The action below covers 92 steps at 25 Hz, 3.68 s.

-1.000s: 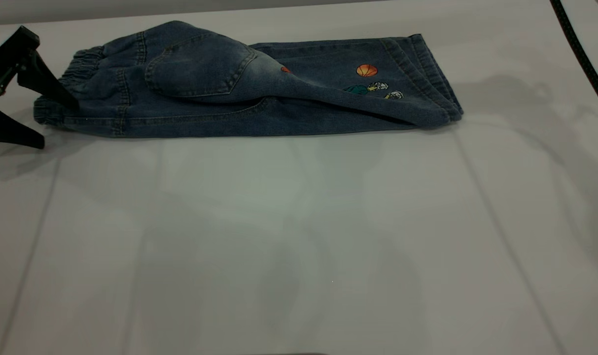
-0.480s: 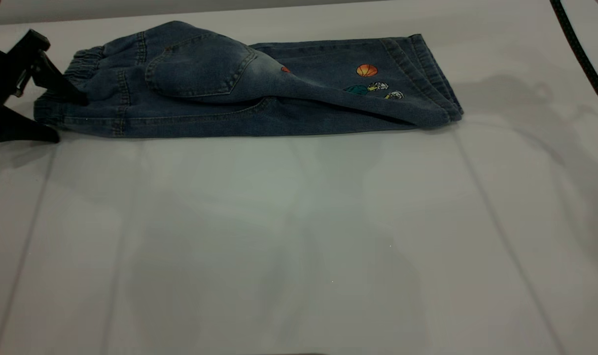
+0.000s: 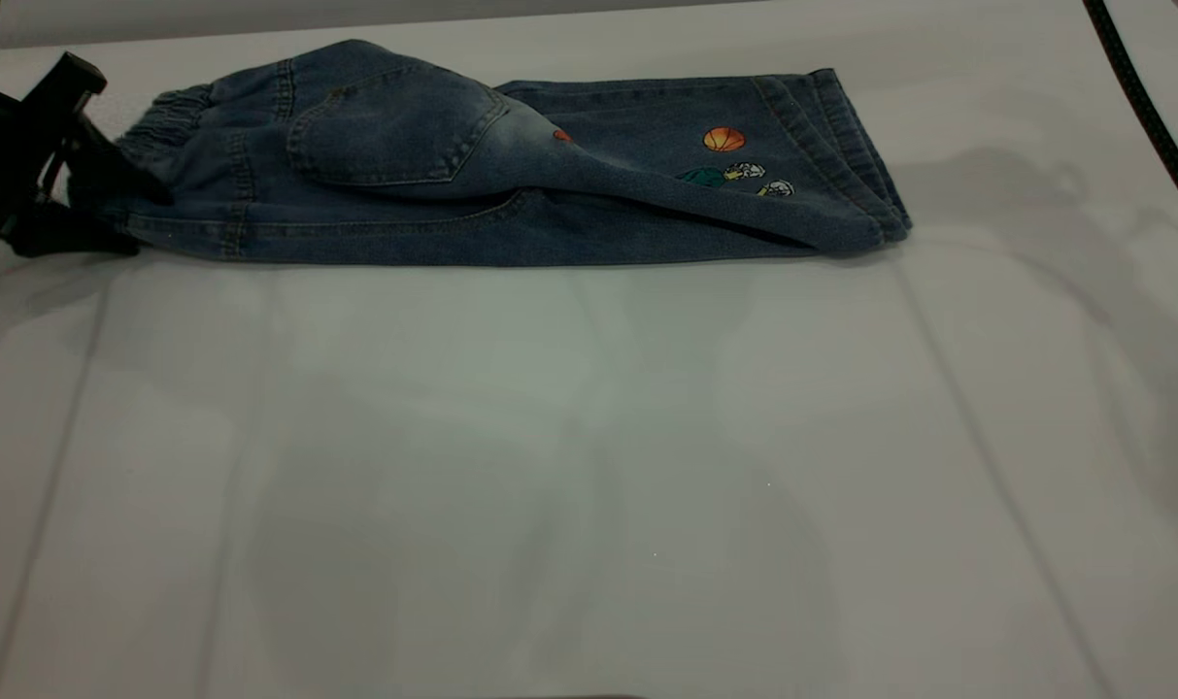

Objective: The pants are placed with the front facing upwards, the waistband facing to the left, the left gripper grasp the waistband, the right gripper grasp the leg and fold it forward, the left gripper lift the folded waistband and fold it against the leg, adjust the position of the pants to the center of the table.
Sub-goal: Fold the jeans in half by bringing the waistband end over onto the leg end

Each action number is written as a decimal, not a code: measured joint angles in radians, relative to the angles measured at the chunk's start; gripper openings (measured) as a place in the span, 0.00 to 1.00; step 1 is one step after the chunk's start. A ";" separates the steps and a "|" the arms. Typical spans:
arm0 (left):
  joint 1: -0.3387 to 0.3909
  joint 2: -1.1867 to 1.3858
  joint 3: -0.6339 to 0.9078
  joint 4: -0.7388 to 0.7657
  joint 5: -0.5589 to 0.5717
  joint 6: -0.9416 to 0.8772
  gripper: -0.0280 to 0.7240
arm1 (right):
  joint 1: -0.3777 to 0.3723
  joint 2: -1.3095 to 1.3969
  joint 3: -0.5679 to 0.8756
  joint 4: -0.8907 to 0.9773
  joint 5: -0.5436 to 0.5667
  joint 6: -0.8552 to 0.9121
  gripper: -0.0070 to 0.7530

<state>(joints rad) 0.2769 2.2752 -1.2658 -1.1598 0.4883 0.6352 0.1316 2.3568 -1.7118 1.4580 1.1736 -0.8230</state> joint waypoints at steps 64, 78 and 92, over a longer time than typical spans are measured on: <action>-0.582 -0.537 0.008 0.223 -0.104 0.107 0.16 | 0.080 0.019 -0.080 -0.321 -0.370 0.002 0.52; -0.724 -0.179 -0.043 0.200 -0.272 0.111 0.16 | -0.056 -0.322 -0.080 -0.338 -0.249 0.005 0.52; -0.751 -0.122 -0.214 0.229 -0.107 0.160 0.82 | -0.057 -0.348 -0.080 -0.374 -0.143 0.041 0.52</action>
<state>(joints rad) -0.4741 2.1534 -1.4799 -0.9311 0.3809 0.7953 0.0743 2.0089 -1.7922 1.0841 1.0305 -0.7822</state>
